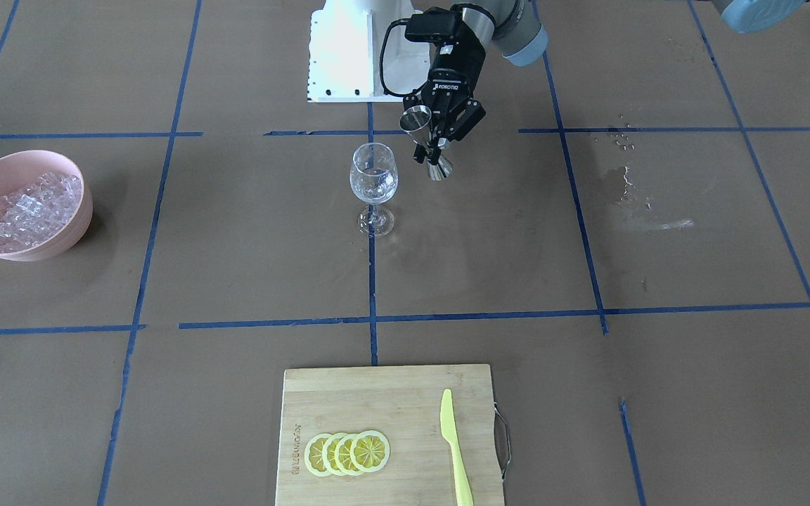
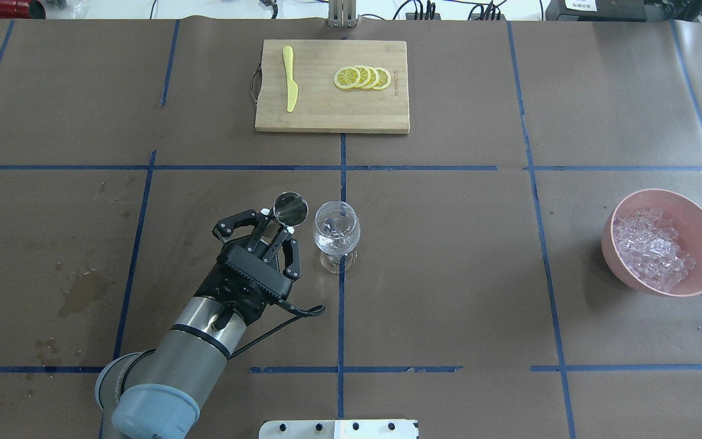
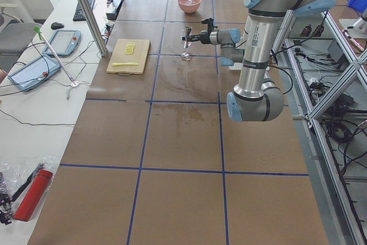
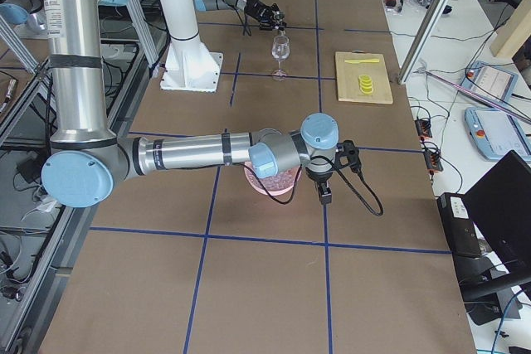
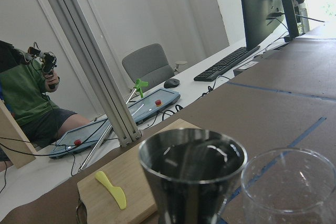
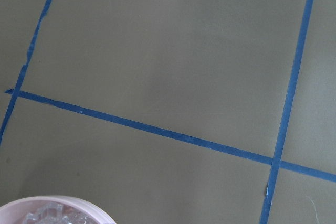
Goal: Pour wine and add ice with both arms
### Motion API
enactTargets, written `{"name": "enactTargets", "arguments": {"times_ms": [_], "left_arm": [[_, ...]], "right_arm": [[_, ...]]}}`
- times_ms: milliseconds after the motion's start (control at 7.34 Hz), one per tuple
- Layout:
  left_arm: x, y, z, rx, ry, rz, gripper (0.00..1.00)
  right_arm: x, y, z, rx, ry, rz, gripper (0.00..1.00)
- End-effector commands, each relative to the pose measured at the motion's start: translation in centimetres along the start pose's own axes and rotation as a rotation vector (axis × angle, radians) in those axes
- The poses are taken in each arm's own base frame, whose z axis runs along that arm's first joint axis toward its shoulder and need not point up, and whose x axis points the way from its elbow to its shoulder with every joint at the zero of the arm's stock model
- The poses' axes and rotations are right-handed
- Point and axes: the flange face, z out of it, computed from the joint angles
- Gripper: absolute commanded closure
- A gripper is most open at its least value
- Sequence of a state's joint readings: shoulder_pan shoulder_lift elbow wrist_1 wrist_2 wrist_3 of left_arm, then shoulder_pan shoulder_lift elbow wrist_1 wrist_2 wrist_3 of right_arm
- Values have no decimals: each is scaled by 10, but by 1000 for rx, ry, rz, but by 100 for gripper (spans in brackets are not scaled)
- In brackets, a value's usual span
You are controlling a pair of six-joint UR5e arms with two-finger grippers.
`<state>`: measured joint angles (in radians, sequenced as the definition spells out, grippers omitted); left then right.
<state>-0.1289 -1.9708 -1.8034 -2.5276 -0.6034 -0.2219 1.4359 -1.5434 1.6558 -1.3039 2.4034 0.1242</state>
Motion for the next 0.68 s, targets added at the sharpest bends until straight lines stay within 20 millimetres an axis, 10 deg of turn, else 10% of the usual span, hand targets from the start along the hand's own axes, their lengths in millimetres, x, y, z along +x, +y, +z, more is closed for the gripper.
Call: {"name": "enactTargets", "arguments": {"times_ms": [0, 545], "left_arm": [[7, -8, 11, -45, -19, 98, 100], [20, -22, 24, -107, -39, 314, 100]], "right_arm": [[-2, 0, 2, -3, -2, -4, 0], [-4, 0, 2, -4, -4, -2, 0]]}}
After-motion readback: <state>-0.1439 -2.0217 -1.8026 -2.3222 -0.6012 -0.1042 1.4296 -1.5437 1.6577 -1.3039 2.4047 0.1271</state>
